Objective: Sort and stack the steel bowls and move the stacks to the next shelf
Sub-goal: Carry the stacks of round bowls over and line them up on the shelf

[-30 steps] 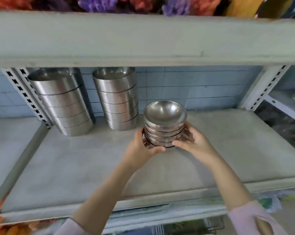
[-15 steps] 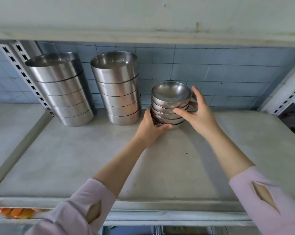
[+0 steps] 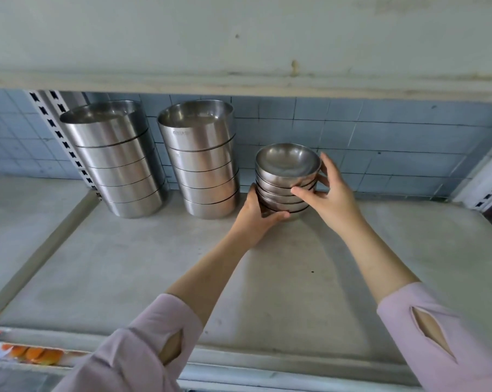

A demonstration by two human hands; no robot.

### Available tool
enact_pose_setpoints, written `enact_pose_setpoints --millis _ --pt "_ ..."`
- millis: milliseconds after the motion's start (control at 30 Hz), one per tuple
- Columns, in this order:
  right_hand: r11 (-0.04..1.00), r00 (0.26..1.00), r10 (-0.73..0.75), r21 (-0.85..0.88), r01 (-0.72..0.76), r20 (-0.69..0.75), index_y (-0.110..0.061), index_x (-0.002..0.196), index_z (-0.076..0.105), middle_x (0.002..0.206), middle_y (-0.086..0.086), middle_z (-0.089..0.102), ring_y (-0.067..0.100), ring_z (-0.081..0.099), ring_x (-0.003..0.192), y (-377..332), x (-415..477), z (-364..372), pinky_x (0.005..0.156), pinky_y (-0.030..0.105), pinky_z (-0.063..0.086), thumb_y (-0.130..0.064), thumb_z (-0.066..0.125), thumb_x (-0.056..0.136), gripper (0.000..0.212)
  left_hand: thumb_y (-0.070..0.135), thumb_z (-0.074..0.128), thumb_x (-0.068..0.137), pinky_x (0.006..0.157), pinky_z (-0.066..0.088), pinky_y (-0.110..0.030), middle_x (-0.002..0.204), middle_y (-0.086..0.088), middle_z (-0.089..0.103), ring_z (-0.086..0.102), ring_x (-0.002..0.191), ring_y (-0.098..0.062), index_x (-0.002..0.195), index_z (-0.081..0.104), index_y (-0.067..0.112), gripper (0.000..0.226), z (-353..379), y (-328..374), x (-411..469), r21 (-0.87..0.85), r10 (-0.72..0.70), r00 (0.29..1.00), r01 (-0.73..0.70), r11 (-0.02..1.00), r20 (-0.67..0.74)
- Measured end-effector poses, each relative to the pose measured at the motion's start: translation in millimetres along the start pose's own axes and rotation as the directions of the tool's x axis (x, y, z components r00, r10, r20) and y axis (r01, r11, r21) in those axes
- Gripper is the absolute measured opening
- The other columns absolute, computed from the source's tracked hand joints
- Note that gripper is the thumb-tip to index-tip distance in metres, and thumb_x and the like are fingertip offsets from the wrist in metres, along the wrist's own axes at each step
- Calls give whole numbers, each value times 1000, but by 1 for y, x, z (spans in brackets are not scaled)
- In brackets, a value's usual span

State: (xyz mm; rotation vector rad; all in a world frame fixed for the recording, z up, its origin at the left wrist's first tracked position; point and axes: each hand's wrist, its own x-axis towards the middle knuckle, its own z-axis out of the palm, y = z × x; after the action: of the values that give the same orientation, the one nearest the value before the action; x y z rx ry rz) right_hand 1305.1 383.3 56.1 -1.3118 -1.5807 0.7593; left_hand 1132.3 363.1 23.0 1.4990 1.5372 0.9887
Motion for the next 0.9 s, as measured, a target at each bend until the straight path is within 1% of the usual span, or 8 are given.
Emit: enact_pose_setpoints --millis 67,200,367,500,600,667,767,900 --pt "1000 1000 23 -8 -23 -13 -29 156 22 158 -6 35 8 41 137 -5 -7 -3 103 32 48 -38 82 77 100 31 82 75 84 37 -5 127 4 52 51 121 -13 139 33 10 84 -1 -1 -3 25 -26 1000 26 999 -1" --pt "1000 996 -13 -15 12 -83 -27 151 36 153 -9 40 8 43 133 -27 -40 -4 106 32 44 -36 78 81 82 45 76 78 112 35 -35 156 -2 31 36 140 -20 154 13 17 102 -21 1 -35 80 -26 998 22 997 55" --pt "960 971 -230 -181 215 -66 -21 130 60 123 -14 61 -11 52 112 -72 -104 28 100 13 39 -30 75 84 49 41 68 83 107 41 -29 144 8 48 48 129 -9 146 35 27 72 -99 -19 -120 199 133 991 -131 971 3" --pt "870 922 -385 -317 378 45 -12 125 66 127 2 65 19 56 120 -112 -159 101 108 26 36 -22 75 85 42 37 65 88 102 41 -19 135 11 52 48 114 1 137 51 26 52 -205 -56 -203 434 178 977 -112 894 -115" --pt "813 884 -444 -350 466 146 -8 128 64 132 9 64 28 53 129 -140 -203 177 112 38 36 -21 76 83 48 28 68 89 104 45 -37 138 6 54 54 119 -13 133 57 23 46 -289 -93 -273 571 171 960 -16 821 -220" --pt "804 866 -463 -321 501 191 -7 130 62 135 11 62 36 50 133 -160 -231 230 111 49 38 -22 76 83 52 27 67 89 105 44 -39 139 3 54 54 123 -21 133 57 22 45 -341 -117 -320 595 140 938 81 800 -316" --pt "799 834 -504 -247 549 225 -5 129 62 136 14 61 38 51 131 -195 -267 306 108 54 41 -24 76 82 52 30 65 90 102 39 -28 140 3 54 53 125 -20 134 56 22 46 -407 -149 -388 576 111 884 196 794 -454" --pt "766 777 -544 -191 614 316 -5 129 62 136 16 60 41 52 130 -247 -299 395 108 56 41 -22 78 81 54 29 66 90 105 43 -38 140 3 54 52 125 -23 135 55 23 46 -474 -187 -458 550 101 822 277 788 -560"
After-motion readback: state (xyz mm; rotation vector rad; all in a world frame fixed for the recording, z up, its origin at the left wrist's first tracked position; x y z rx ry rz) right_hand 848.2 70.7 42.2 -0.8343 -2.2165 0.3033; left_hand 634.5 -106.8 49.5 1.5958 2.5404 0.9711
